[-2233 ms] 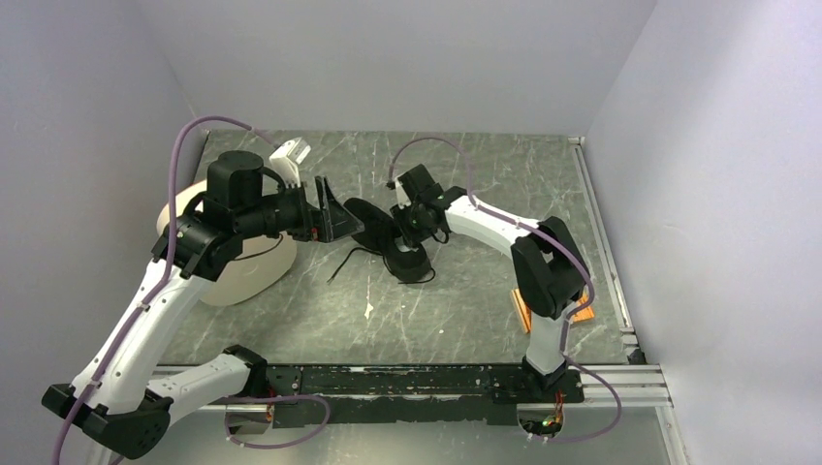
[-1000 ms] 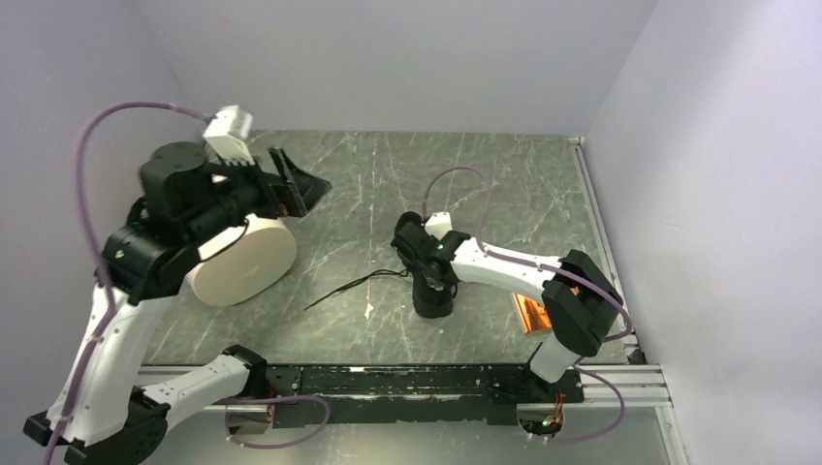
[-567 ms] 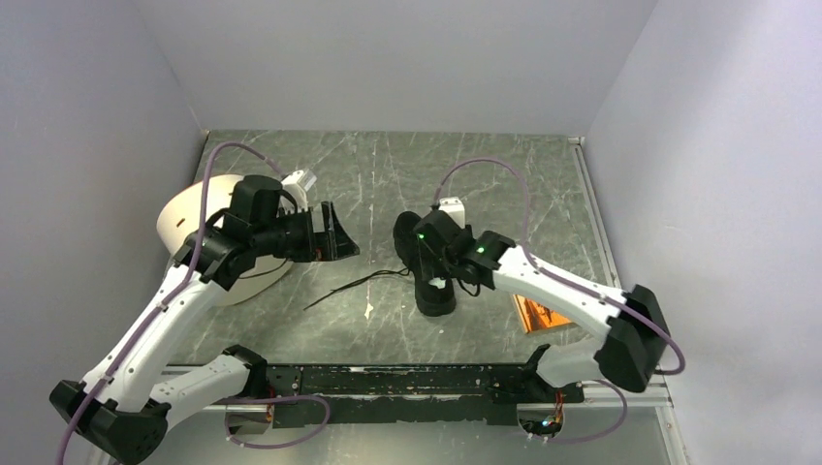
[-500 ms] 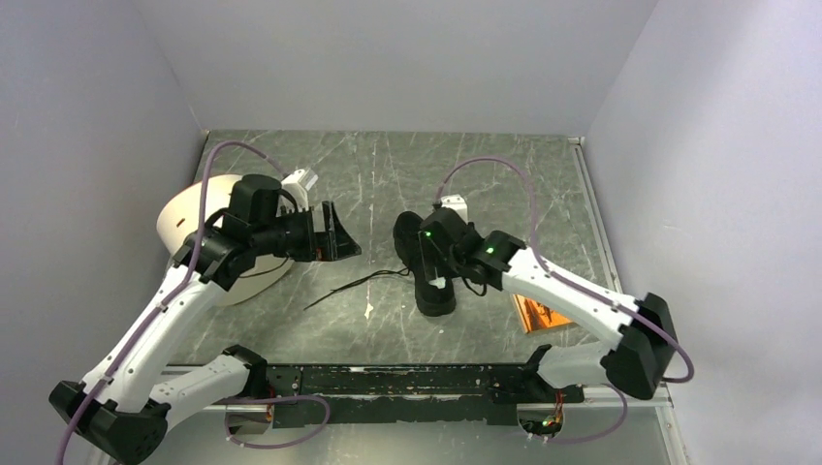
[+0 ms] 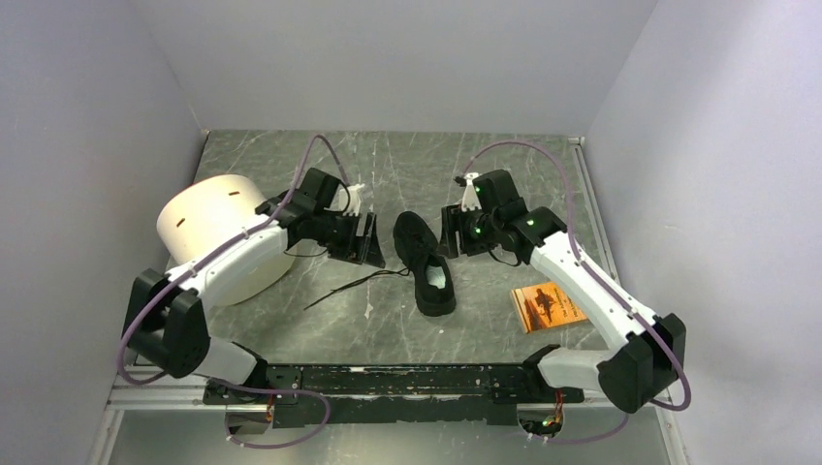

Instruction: Tie the shoes

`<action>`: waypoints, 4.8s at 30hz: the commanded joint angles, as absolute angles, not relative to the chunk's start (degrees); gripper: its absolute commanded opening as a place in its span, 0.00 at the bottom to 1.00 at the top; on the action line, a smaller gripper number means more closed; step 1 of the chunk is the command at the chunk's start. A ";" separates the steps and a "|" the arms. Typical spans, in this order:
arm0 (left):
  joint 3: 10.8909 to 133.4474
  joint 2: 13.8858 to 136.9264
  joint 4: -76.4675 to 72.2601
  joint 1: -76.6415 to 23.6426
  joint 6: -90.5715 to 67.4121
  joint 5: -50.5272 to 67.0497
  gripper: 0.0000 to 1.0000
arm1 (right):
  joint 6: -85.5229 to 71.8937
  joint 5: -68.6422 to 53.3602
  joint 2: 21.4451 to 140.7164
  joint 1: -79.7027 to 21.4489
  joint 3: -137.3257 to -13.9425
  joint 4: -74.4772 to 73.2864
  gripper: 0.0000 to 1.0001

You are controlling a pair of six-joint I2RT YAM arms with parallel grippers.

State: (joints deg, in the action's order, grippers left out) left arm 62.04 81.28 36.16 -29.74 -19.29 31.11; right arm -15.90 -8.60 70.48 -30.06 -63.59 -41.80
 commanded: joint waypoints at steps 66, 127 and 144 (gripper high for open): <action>59.11 54.38 38.69 -29.79 -27.52 18.67 0.87 | -8.56 -27.65 91.53 -41.50 -71.56 -28.27 0.00; 52.83 78.32 18.07 -27.68 -23.56 44.58 0.05 | -9.04 -26.75 87.92 -31.22 -71.59 -27.31 0.50; 44.80 71.24 18.75 -27.69 -28.20 45.08 0.05 | -5.40 -7.31 111.14 -47.58 -85.41 -31.72 0.52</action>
State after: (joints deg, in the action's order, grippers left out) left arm 45.34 72.75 21.15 -27.40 -25.76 44.60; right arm -5.13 -10.20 110.00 -46.70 -85.41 -31.07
